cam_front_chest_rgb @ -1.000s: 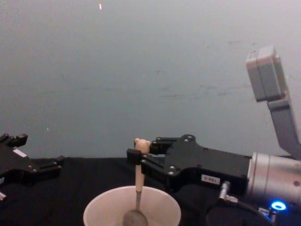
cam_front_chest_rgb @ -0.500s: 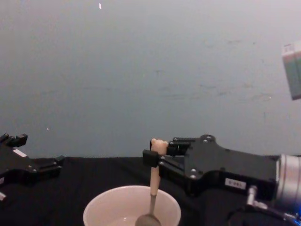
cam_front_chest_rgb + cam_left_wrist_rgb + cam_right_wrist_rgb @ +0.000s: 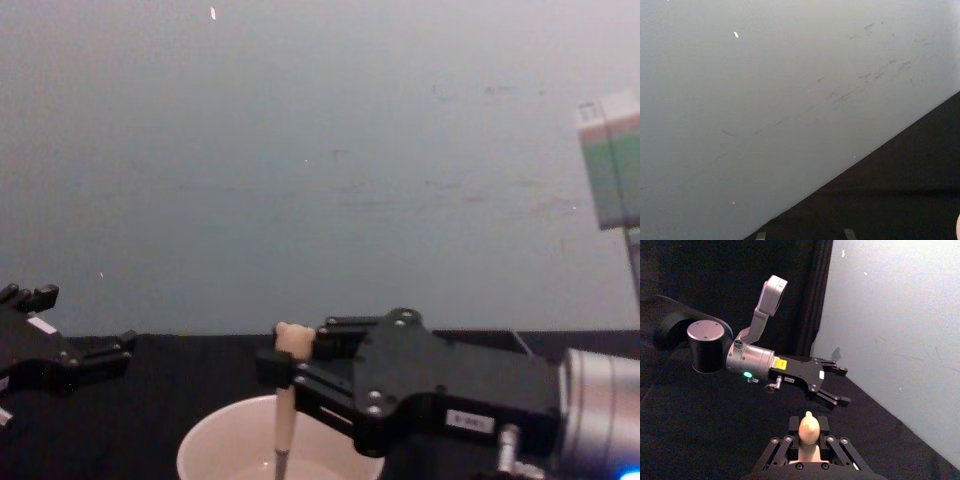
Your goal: Pick up the stirring spoon with one hand, stir inside the cup, then place it back in its original position.
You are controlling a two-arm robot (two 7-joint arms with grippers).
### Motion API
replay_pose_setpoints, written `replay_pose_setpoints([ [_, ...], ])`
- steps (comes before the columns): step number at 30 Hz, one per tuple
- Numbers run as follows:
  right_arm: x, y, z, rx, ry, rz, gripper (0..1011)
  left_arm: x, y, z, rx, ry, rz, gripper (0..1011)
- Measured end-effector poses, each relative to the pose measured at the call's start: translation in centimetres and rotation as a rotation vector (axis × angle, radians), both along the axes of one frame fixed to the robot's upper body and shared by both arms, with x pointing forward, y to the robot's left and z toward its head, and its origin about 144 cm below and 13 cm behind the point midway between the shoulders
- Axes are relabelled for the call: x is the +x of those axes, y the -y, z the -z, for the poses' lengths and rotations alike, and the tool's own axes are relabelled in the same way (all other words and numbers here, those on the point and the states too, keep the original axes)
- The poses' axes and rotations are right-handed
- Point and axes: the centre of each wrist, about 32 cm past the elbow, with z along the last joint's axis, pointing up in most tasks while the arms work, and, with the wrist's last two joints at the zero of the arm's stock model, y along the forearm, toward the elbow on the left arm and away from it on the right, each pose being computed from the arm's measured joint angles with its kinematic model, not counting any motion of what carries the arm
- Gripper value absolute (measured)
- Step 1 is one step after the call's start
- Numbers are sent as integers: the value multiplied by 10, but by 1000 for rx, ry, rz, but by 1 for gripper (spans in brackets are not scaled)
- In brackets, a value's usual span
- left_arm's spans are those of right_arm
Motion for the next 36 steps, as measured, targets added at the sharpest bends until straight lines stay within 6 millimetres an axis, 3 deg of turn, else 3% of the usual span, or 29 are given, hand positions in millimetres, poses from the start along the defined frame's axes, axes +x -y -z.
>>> replay_pose_setpoints([
  [17,22,-17,0,11,10,44,213,0,0,0,0,0,0,1001],
  [36,21,11,-2,8,19,112,213,0,0,0,0,0,0,1001],
])
